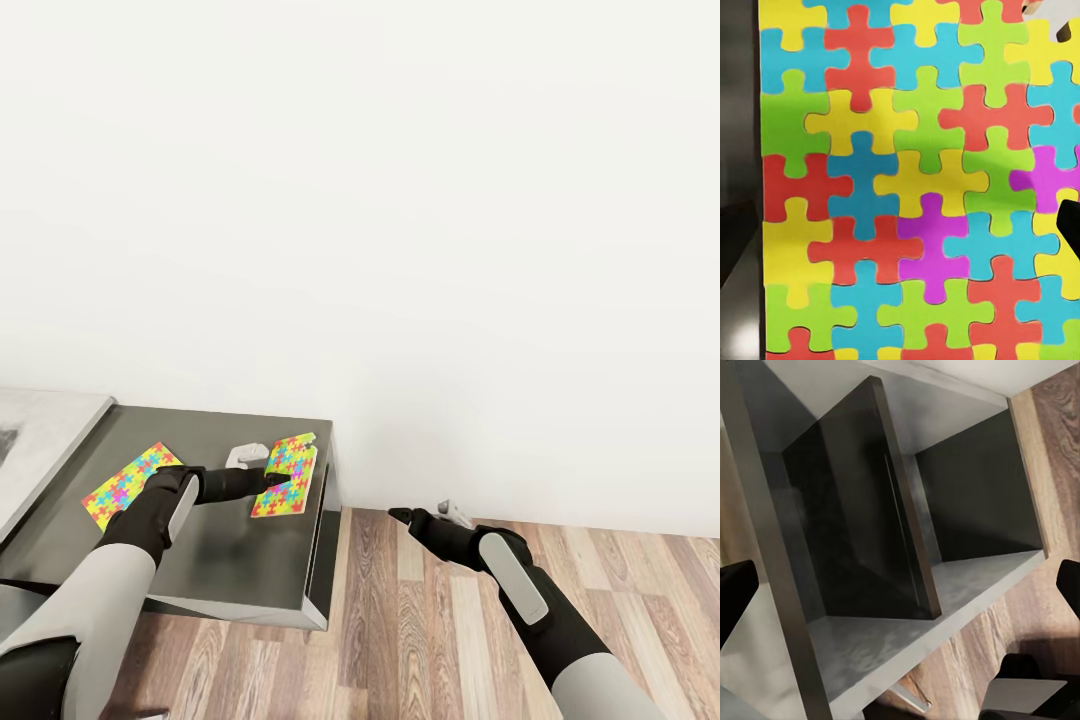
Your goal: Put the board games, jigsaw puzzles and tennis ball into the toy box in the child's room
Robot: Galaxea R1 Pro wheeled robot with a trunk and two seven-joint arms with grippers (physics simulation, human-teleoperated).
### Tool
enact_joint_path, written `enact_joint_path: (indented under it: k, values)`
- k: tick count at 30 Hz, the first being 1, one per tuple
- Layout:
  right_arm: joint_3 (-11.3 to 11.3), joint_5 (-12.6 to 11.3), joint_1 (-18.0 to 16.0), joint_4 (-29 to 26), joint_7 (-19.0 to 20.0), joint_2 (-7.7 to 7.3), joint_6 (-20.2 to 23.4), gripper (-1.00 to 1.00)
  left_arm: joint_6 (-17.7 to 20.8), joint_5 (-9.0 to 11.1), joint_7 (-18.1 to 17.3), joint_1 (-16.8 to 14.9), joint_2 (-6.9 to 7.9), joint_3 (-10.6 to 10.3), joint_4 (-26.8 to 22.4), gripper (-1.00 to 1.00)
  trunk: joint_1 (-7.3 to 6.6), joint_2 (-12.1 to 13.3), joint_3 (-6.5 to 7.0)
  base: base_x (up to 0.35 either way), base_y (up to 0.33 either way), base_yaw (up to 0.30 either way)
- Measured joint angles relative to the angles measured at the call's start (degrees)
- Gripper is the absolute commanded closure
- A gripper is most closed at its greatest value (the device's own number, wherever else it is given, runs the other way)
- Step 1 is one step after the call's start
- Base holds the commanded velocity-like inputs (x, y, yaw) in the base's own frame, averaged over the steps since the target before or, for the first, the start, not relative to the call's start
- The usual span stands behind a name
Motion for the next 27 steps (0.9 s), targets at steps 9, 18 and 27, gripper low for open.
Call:
enact_joint_path:
  k: [9, 18, 27]
  values:
    - [0.0, 0.0, 0.0, 0.0, 0.0, -0.03, 0.0, -1.0, 0.0, 0.0, 0.0, 0.0, 0.0, 0.0, 0.0, -1.0, 0.0, 0.0, 0.0, 0.0, 0.0, 0.0]
    - [0.0, 0.0, 0.0, 0.0, 0.0, -0.03, 0.0, -1.0, 0.0, 0.0, 0.0, 0.0, 0.0, 0.0, 0.0, -1.0, 0.0, 0.0, 0.0, 0.0, 0.0, 0.0]
    - [0.0, 0.0, 0.0, 0.0, 0.0, 0.0, 0.0, -1.0, 0.1, 0.1, 0.1, 0.0, -0.01, 0.0, 0.0, -1.0, 0.0, 0.0, 0.0, 0.0, 0.0, 0.0]
